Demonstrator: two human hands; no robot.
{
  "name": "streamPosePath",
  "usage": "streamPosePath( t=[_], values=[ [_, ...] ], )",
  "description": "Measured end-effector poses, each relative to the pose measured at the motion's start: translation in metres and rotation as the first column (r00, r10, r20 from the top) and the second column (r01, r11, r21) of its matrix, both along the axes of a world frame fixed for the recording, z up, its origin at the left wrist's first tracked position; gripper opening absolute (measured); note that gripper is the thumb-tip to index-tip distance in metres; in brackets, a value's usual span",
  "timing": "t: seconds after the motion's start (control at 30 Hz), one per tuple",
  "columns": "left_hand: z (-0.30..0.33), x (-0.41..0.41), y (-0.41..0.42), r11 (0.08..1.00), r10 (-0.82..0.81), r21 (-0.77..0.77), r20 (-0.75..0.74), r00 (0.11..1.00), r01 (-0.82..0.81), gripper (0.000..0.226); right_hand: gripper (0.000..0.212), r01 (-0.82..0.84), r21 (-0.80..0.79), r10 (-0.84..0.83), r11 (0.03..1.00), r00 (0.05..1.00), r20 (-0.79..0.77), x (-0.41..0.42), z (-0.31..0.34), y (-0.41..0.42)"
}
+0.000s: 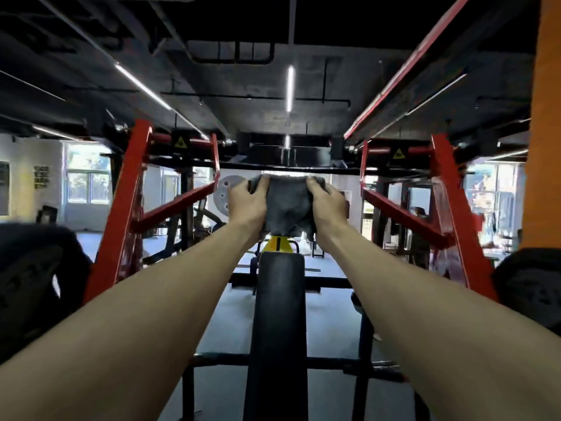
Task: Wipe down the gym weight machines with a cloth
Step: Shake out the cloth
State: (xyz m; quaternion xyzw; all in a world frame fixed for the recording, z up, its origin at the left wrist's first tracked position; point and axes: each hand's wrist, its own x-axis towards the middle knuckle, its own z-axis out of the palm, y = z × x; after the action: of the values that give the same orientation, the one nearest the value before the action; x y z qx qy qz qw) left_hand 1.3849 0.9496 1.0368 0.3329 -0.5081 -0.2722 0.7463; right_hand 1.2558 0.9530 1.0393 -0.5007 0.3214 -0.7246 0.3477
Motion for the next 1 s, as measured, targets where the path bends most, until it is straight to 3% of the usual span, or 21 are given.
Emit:
streamPosePath(
  t=[0.13, 0.23, 0.27, 0.3, 0.37, 0.5, 0.63, 0.7, 0.8, 0.9, 1.0],
  values=[
    [0.063, 0.004, 0.021, 0.995, 0.013, 0.090, 0.232, 0.973, -0.035, 0.013, 0.015, -0.048, 0.107, 0.055, 0.993, 0.996, -0.071, -0.018, 0.062, 0.015],
    [0.103, -0.004, 0.041, 0.974, 0.009, 0.200, 0.434, 0.901, -0.106, 0.048, 0.015, -0.079, 0.222, 0.107, 0.972, 0.987, -0.118, -0.039, 0.111, 0.043],
    [0.107, -0.007, 0.049, 0.961, 0.047, 0.209, 0.519, 0.854, -0.180, 0.050, 0.016, -0.101, 0.253, 0.138, 0.962, 0.981, -0.135, -0.042, 0.118, 0.049],
    [0.114, -0.015, 0.056, 0.949, 0.100, 0.187, 0.587, 0.803, -0.255, 0.046, 0.017, -0.114, 0.288, 0.167, 0.951, 0.972, -0.166, -0.049, 0.129, 0.061],
    [0.120, -0.034, 0.077, 0.962, 0.089, 0.144, 0.637, 0.765, -0.232, 0.034, 0.021, -0.160, 0.341, 0.240, 0.926, 0.948, -0.208, -0.064, 0.145, 0.084],
    [0.119, -0.082, 0.119, 0.967, -0.194, 0.242, 0.514, 0.835, 0.076, 0.044, 0.034, -0.271, 0.370, 0.364, 0.889, 0.907, -0.211, -0.103, 0.161, 0.129],
    [0.124, -0.123, 0.142, 0.845, -0.481, 0.418, 0.320, 0.816, 0.334, 0.059, 0.046, -0.333, 0.372, 0.418, 0.867, 0.891, -0.178, -0.154, 0.162, 0.158],
    [0.115, -0.141, 0.157, 0.805, -0.550, 0.455, 0.327, 0.768, 0.382, 0.061, 0.032, -0.344, 0.389, 0.448, 0.855, 0.867, -0.217, -0.179, 0.157, 0.172],
    [0.100, -0.164, 0.169, 0.775, -0.604, 0.455, 0.332, 0.725, 0.438, 0.040, 0.021, -0.308, 0.425, 0.442, 0.851, 0.857, -0.266, -0.212, 0.151, 0.182],
    [0.101, -0.184, 0.170, 0.721, -0.671, 0.470, 0.294, 0.681, 0.509, 0.034, 0.009, -0.266, 0.477, 0.411, 0.838, 0.882, -0.231, -0.240, 0.152, 0.186],
    [0.103, -0.197, 0.172, 0.704, -0.689, 0.482, 0.285, 0.666, 0.522, 0.033, 0.010, -0.204, 0.456, 0.347, 0.866, 0.903, -0.254, -0.258, 0.153, 0.192]
  ],
)
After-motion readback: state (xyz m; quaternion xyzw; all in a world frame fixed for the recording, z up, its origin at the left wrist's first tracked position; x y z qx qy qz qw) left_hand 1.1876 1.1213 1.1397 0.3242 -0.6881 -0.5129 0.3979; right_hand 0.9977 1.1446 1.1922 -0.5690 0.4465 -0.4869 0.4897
